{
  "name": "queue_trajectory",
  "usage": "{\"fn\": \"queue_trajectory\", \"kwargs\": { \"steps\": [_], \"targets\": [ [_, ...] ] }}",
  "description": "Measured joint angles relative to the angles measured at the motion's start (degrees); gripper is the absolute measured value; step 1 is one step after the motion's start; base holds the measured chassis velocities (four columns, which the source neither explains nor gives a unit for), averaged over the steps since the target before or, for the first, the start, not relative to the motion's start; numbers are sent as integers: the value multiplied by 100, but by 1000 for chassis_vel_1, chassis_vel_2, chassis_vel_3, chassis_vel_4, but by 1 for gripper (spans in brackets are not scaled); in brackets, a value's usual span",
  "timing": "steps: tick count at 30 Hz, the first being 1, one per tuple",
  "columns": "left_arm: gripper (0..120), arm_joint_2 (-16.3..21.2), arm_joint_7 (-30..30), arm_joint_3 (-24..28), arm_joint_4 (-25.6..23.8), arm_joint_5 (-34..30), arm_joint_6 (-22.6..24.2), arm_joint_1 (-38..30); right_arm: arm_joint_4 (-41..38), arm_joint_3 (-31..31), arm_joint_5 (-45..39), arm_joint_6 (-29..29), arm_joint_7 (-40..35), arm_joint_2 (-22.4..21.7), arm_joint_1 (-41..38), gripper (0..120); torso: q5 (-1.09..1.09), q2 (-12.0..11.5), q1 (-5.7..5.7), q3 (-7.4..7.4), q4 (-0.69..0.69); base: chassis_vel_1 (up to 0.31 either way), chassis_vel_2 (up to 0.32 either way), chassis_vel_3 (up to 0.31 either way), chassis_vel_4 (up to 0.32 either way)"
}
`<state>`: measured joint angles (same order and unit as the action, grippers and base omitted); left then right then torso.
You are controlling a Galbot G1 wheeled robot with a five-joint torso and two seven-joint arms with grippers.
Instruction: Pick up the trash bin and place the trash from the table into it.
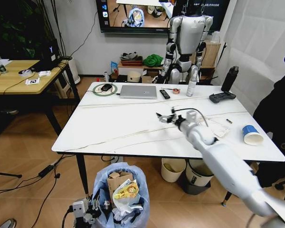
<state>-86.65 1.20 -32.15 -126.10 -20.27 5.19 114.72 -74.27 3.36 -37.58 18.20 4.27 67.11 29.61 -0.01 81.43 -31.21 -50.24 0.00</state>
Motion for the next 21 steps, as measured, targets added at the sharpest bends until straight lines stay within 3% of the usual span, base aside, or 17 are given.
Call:
{"fn": "queue_trajectory", "kwargs": {
  "steps": [5,21],
  "targets": [
    [1,-62,-2,18,-46,53,0,21,1064,115,451,50,170,594,-435,100,0,0,0,0,0,0,0,0,0],
    [1,-127,7,35,-130,153,-80,120,1677,-21,641,14,231,640,-630,100,1,0,1,0,-1,0,0,0,0]
  ]
}}
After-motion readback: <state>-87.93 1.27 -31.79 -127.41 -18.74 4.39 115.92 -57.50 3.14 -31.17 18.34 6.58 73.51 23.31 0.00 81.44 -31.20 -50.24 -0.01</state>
